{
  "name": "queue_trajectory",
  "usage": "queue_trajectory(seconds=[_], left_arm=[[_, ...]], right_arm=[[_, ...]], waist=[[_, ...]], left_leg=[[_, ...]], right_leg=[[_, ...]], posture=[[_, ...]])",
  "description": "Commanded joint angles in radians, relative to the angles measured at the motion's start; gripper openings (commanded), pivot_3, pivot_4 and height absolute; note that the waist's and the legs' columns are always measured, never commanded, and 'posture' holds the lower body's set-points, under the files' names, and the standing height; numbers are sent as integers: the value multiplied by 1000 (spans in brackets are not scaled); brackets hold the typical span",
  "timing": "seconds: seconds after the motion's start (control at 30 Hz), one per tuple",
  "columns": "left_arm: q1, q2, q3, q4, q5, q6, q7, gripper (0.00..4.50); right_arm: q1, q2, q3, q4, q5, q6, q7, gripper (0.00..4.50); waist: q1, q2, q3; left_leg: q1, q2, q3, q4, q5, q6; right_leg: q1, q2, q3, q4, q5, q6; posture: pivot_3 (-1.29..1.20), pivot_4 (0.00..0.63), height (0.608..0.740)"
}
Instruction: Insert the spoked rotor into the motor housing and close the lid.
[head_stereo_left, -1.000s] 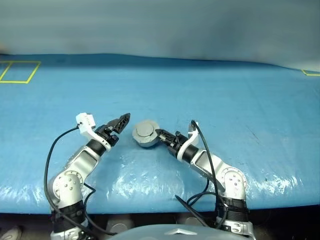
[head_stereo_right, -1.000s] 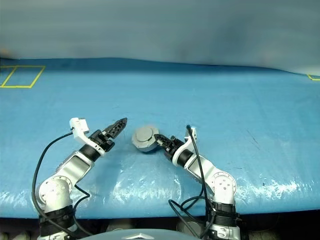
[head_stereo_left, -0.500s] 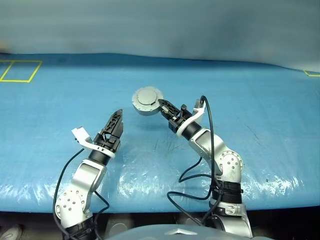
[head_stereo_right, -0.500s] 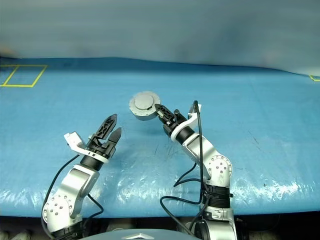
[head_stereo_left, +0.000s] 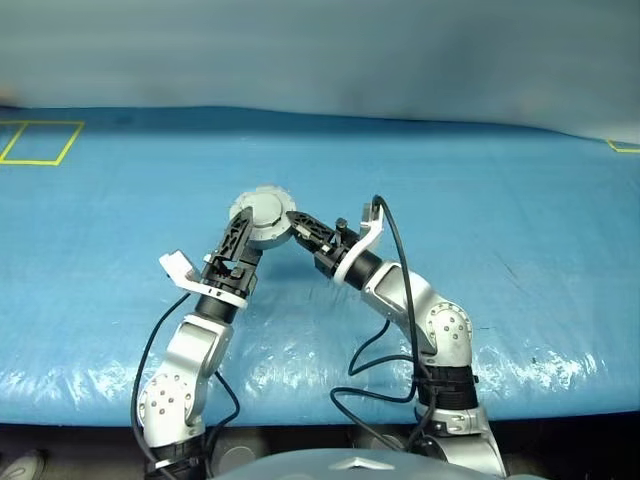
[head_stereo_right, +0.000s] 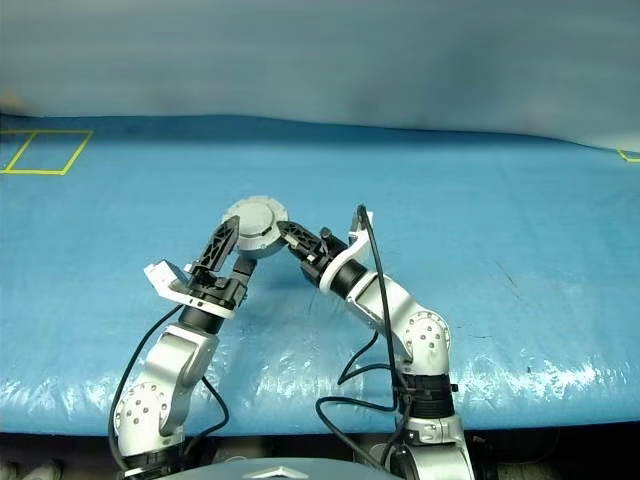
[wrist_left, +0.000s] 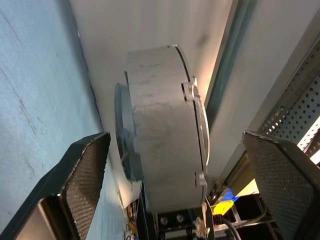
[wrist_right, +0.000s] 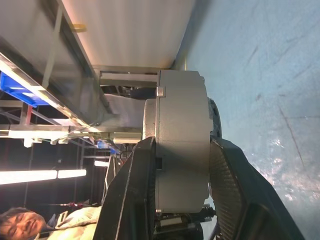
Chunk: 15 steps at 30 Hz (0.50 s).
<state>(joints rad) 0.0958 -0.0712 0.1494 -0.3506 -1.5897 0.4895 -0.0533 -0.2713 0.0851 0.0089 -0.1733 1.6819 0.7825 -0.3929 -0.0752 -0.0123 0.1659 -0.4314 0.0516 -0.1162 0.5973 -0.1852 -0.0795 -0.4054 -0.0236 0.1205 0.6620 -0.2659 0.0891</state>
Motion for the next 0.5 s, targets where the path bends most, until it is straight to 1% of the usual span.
queue_trajectory(seconds=[0.03, 0.07, 0.13, 0.2, 0.3, 0.33, 0.5], left_arm=[[-9, -104, -43, -6, -30, -25, -9, 4500], [-9, -107, -46, -2, -40, -30, 0, 4500], [-7, -104, -55, 8, -49, -33, 28, 4131], [-1, -105, -63, 9, -63, -37, 38, 3608], [14, -102, -75, -1, -91, -42, 58, 2570], [17, -100, -79, -4, -97, -45, 62, 2348], [14, -93, -93, -21, -88, -72, 94, 2338]], right_arm=[[1, 39, 25, -83, 72, -8, 10, 1173], [2, 37, 27, -85, 76, -10, 8, 1172], [1, 32, 30, -87, 82, -13, 7, 1171], [1, 25, 33, -90, 86, -14, 6, 1171], [4, 16, 39, -96, 90, -13, 5, 1171], [5, 14, 41, -97, 91, -11, 5, 1171], [11, -30, 60, -135, -17, 5, 68, 1171]], waist=[[0, 0, 0], [0, 0, 0], [0, 0, 0], [0, 0, 0], [1, 0, 0], [1, 0, 0], [3, 0, 0]], left_leg=[[0, 0, 0, 0, 0, 0], [0, 0, 0, 1, 0, 0], [0, 0, 0, 1, 0, 0], [0, 0, 0, 1, 0, 0], [0, 0, 0, 1, 0, 0], [0, 0, 0, 1, 0, 0], [0, 0, 0, 2, 0, 0]], right_leg=[[0, 0, 0, 0, 0, 0], [0, 0, 0, 0, 0, 0], [0, 0, 0, 0, 0, 0], [0, 0, 0, 0, 0, 0], [0, 0, 0, 0, 0, 1], [0, 0, 0, 0, 0, 1], [1, 0, 0, 0, 0, 1]], posture=[[0, 150, 740], [0, 150, 740], [0, 150, 740], [0, 150, 740], [0, 150, 740], [0, 150, 740], [0, 150, 740]])
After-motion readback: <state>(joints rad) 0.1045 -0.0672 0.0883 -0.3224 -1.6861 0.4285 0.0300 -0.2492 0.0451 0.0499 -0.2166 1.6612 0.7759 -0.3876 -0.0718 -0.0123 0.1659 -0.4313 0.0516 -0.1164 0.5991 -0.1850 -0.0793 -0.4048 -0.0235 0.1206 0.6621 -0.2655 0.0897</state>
